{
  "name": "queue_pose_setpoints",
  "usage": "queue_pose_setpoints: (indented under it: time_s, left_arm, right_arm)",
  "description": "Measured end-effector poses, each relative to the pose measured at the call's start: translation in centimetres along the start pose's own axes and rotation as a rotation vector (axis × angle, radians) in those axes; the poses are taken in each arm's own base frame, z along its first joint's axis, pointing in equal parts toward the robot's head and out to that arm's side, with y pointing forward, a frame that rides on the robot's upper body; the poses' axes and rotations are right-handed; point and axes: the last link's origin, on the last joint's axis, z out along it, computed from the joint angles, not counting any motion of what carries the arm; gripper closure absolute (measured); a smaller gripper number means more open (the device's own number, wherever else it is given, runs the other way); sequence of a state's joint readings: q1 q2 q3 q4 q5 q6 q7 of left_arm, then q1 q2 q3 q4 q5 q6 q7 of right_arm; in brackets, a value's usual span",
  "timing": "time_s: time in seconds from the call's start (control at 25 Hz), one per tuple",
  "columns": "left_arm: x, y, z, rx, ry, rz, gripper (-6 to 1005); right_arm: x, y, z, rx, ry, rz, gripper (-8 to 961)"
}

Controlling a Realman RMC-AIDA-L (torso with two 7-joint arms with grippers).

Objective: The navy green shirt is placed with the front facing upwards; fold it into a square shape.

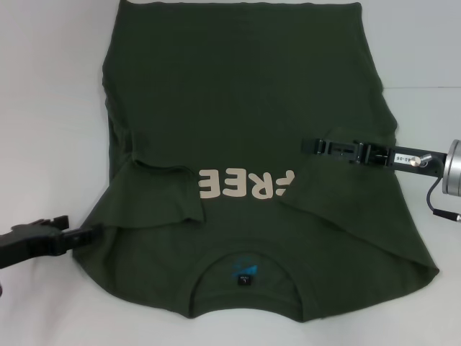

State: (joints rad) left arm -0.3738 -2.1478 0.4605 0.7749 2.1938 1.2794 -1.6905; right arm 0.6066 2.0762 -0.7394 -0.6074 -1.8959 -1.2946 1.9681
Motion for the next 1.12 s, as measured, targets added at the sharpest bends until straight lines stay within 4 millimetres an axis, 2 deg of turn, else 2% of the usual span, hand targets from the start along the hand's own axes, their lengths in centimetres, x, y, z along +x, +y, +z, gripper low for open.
queue_pose_setpoints:
  time_s: [0.4,1.12]
  left_arm:
    - [1.0,0.0,1.4,0.018,0.002,0.018,65]
    - [0.3,0.2,1.9,0.018,-0.059,0.050,65]
  right_arm:
    - [-0.1,0.1,0.0,-0.005,0.002,0.006,13]
    - [-0.4,0.1,0.1,-0.002,-0.002,0.007,14]
